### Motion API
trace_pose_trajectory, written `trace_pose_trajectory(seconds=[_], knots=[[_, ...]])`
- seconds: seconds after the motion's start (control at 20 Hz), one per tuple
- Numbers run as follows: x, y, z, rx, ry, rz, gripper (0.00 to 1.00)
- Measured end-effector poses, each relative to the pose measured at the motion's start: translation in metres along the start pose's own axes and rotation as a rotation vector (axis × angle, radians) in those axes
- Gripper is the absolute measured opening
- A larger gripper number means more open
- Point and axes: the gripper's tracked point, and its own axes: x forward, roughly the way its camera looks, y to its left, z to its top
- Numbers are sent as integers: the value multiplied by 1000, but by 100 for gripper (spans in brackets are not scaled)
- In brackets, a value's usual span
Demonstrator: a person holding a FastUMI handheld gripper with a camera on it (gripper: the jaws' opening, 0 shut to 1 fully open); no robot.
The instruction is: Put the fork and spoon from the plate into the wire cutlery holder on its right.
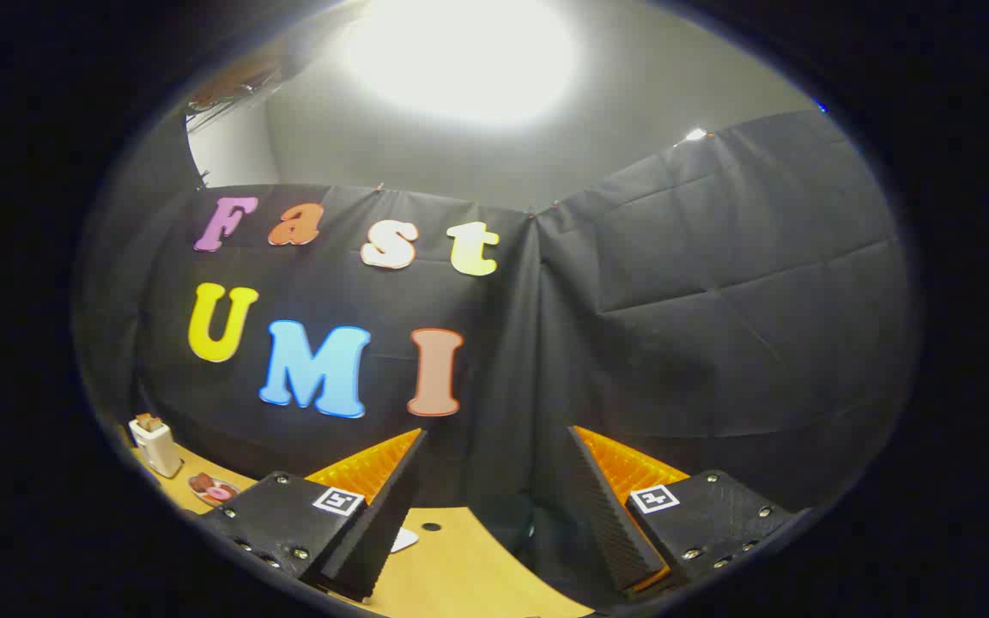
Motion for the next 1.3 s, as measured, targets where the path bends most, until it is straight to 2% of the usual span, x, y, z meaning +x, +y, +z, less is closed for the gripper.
trace_pose_trajectory(seconds=[0.1,0.25,0.35,0.5,0.85,0.95,1.3], knots=[[-2,41,32,-55,-38,91,97],[-7,83,74,59,-135,131,96],[-2,93,80,116,-165,118,95],[7,103,83,107,-197,105,95],[13,122,55,101,-105,122,96],[14,139,33,93,-73,153,96],[-32,280,-143,149,367,410,97]])
